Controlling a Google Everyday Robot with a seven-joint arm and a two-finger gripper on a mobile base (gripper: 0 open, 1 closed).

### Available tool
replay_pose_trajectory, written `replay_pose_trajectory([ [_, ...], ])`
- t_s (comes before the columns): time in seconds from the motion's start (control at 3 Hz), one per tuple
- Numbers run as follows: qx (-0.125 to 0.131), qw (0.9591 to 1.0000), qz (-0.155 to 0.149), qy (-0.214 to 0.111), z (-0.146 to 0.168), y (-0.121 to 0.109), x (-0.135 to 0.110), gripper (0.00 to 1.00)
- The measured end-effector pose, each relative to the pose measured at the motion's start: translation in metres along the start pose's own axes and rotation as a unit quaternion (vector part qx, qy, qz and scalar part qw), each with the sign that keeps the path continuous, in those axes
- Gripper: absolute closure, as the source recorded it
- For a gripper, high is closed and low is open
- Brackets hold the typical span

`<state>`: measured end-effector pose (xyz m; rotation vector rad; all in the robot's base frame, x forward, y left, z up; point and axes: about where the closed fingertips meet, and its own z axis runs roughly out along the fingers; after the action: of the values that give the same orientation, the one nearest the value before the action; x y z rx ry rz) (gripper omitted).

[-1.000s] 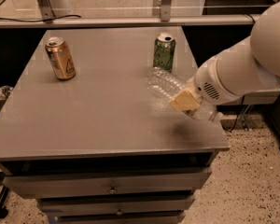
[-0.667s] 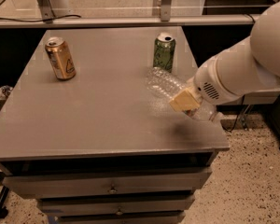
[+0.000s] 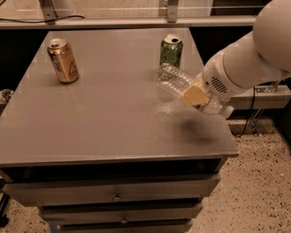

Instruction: Move water bottle near green can

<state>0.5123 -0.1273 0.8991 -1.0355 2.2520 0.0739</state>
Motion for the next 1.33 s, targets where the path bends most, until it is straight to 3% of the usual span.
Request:
replay_pose_trajectory([
  [0.67, 0.014, 0.9992, -0.019, 0.031, 0.039, -0.052, 0.003, 1.00],
  [1.0, 0.008, 0.9988, -0.028, 0.039, 0.056, -0.054, 0.001, 1.00],
  [1.33, 0.000, 0.9982, -0.036, 0.048, 0.069, -0.050, -0.002, 0.82],
])
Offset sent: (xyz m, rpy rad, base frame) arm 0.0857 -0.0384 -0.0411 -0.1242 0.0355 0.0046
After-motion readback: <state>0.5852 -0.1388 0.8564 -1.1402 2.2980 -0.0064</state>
